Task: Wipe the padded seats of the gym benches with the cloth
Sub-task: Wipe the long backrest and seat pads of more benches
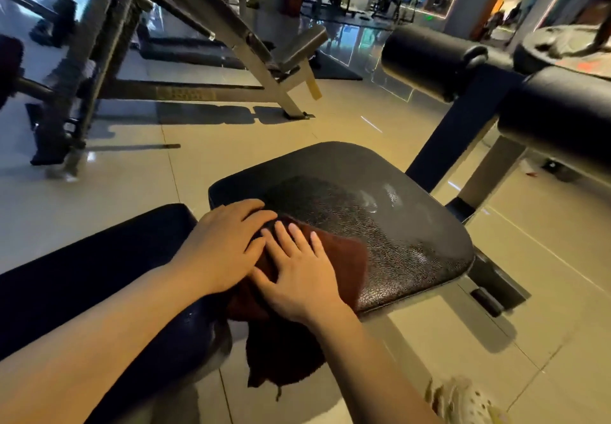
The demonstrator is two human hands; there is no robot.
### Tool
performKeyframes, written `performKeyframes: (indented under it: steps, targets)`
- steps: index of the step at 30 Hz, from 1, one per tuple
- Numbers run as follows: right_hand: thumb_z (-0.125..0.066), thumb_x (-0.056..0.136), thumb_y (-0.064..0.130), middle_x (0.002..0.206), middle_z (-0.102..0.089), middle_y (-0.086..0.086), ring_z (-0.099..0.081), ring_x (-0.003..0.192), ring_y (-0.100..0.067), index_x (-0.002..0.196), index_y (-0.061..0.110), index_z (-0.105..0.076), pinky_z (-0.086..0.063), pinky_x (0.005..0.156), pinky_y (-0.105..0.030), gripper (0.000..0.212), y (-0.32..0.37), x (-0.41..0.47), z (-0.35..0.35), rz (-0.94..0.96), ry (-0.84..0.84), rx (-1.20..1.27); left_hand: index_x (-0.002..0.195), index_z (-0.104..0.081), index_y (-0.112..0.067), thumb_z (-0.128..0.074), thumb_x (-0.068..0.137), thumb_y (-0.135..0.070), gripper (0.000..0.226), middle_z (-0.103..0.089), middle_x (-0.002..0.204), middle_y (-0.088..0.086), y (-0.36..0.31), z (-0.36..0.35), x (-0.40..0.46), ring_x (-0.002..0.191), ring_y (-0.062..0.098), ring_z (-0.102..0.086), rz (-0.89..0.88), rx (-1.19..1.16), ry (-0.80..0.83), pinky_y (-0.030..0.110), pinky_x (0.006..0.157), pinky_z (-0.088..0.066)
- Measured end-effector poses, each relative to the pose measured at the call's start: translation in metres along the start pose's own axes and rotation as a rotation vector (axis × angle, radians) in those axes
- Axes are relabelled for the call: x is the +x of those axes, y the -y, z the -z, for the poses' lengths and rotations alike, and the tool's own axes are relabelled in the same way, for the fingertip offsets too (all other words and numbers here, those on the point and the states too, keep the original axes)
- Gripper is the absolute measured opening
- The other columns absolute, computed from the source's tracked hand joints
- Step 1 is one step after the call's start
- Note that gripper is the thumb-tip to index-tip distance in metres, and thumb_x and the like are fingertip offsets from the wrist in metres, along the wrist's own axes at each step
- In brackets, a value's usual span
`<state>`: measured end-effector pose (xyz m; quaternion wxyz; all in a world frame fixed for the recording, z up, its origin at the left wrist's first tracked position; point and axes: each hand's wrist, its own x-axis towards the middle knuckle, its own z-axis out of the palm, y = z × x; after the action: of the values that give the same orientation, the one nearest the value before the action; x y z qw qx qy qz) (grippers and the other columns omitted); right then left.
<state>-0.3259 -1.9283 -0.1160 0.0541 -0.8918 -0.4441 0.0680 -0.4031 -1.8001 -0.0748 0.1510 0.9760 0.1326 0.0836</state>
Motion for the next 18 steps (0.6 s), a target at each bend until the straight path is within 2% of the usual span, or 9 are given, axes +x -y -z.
performKeyframes:
  steps: [4, 7, 10, 12, 14, 16, 18]
  targets:
    - [-0.021, 0.097, 0.065, 0.165, 0.003, 0.002, 0.007, 0.151, -0.015, 0.157, 0.026, -0.005, 0.009, 0.120, -0.039, 0.073, -0.040, 0.053, 0.014, -0.055, 0.003, 0.024, 0.147, -0.036, -0.032, -0.045, 0.100, -0.033, 0.048, -0.027, 0.156, -0.010, -0.008, -0.001, 0.014, 0.142, 0.011, -0.026, 0.060, -0.056, -0.035, 0.029, 0.114, -0.021]
    - [-0.015, 0.097, 0.067, 0.165, 0.006, 0.001, 0.009, 0.151, -0.016, 0.157, 0.024, -0.001, 0.008, 0.122, -0.040, 0.076, -0.059, 0.048, 0.015, -0.149, -0.009, -0.001, 0.145, -0.040, -0.033, -0.047, 0.099, -0.034, 0.047, -0.029, 0.155, -0.010, -0.011, 0.001, 0.024, 0.141, 0.011, -0.028, 0.062, -0.045, -0.031, 0.029, 0.112, -0.025]
    - [-0.003, 0.093, 0.068, 0.164, 0.010, 0.001, 0.012, 0.150, -0.016, 0.157, 0.024, 0.003, 0.011, 0.120, -0.040, 0.078, -0.067, 0.021, 0.015, -0.216, -0.033, 0.012, 0.144, -0.041, -0.033, -0.046, 0.099, -0.036, 0.045, -0.028, 0.155, -0.011, -0.015, 0.004, 0.034, 0.142, 0.011, -0.027, 0.067, -0.030, -0.009, 0.030, 0.114, -0.024]
    - [0.010, 0.081, 0.071, 0.164, 0.009, 0.000, 0.011, 0.150, -0.017, 0.157, 0.024, 0.002, 0.011, 0.119, -0.040, 0.090, -0.072, 0.008, 0.014, -0.247, -0.056, 0.015, 0.143, -0.043, -0.033, -0.046, 0.099, -0.037, 0.044, -0.029, 0.155, -0.011, -0.019, 0.005, 0.034, 0.142, 0.010, -0.027, 0.073, -0.037, -0.005, 0.030, 0.114, -0.024]
    - [0.014, 0.075, 0.071, 0.164, 0.009, -0.003, 0.010, 0.151, -0.019, 0.157, 0.022, 0.002, 0.011, 0.119, -0.040, 0.096, -0.074, -0.004, 0.014, -0.331, -0.091, 0.019, 0.141, -0.046, -0.032, -0.048, 0.098, -0.039, 0.043, -0.032, 0.154, -0.010, -0.025, 0.001, 0.031, 0.142, 0.011, -0.029, 0.043, -0.001, 0.013, 0.030, 0.114, -0.023]
    - [0.016, 0.074, 0.069, 0.164, 0.007, -0.010, 0.009, 0.151, -0.025, 0.157, 0.016, 0.002, 0.008, 0.119, -0.043, 0.099, -0.071, -0.017, 0.014, -0.437, -0.104, 0.012, 0.134, -0.056, -0.030, -0.054, 0.096, -0.037, 0.039, -0.042, 0.148, -0.007, -0.038, -0.004, 0.017, 0.138, 0.015, -0.038, -0.011, 0.050, 0.041, 0.036, 0.114, -0.028]
    - [0.022, 0.069, 0.065, 0.163, 0.004, -0.016, 0.006, 0.151, -0.031, 0.156, 0.012, 0.002, 0.006, 0.120, -0.046, 0.104, -0.066, -0.032, 0.014, -0.501, -0.083, -0.008, 0.115, -0.069, -0.028, -0.058, 0.090, -0.033, 0.027, -0.062, 0.128, -0.004, -0.058, -0.010, 0.003, 0.119, 0.017, -0.058, -0.125, 0.124, 0.008, 0.041, 0.102, -0.044]
